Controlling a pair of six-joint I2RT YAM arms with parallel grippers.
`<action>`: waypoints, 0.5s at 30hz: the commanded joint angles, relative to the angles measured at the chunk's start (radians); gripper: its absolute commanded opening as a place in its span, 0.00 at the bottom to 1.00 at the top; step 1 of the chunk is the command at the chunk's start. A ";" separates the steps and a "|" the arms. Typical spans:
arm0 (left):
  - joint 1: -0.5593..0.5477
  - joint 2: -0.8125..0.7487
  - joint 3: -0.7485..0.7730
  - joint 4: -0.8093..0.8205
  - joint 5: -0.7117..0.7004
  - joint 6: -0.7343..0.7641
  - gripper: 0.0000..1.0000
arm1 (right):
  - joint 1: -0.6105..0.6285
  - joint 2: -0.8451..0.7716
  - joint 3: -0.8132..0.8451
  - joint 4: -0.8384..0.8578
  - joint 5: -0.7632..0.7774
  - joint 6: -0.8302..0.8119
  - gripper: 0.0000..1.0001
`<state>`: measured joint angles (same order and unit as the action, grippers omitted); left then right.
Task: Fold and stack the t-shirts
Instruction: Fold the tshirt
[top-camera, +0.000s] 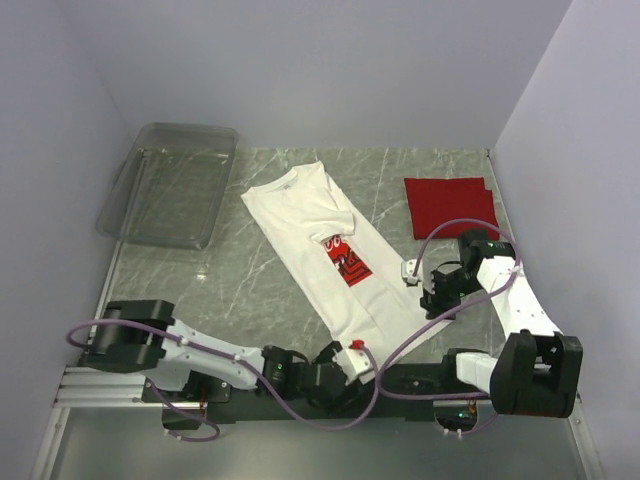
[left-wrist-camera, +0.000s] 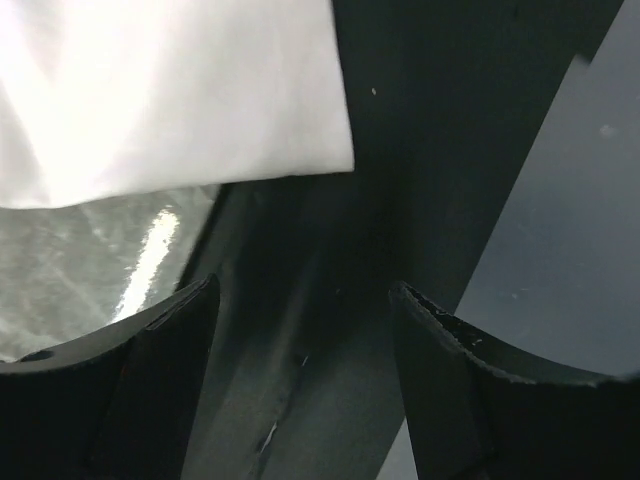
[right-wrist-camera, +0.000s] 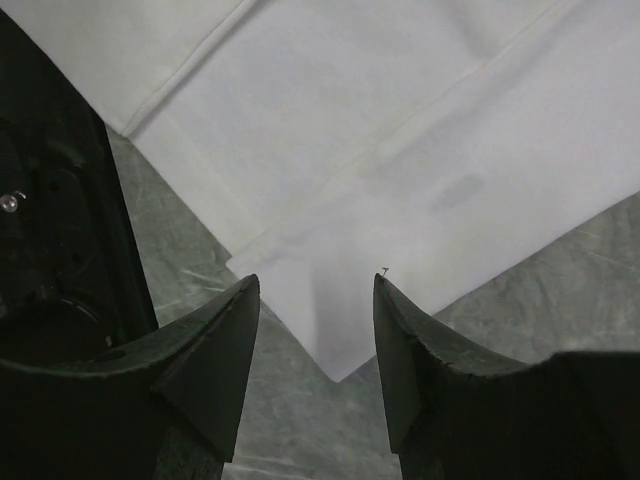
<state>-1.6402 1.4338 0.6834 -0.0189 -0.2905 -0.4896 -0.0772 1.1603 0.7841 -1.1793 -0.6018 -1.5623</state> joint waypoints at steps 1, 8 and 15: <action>-0.059 0.080 0.076 0.094 -0.127 0.060 0.74 | -0.021 0.019 -0.011 -0.034 -0.007 -0.041 0.56; -0.095 0.191 0.162 0.119 -0.246 0.088 0.73 | -0.035 0.035 -0.037 -0.016 -0.007 -0.025 0.56; -0.093 0.272 0.197 0.097 -0.254 0.103 0.69 | -0.042 0.038 -0.046 -0.006 -0.012 -0.016 0.56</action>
<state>-1.7267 1.6650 0.8341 0.0700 -0.5076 -0.4042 -0.1074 1.1957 0.7429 -1.1862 -0.6018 -1.5707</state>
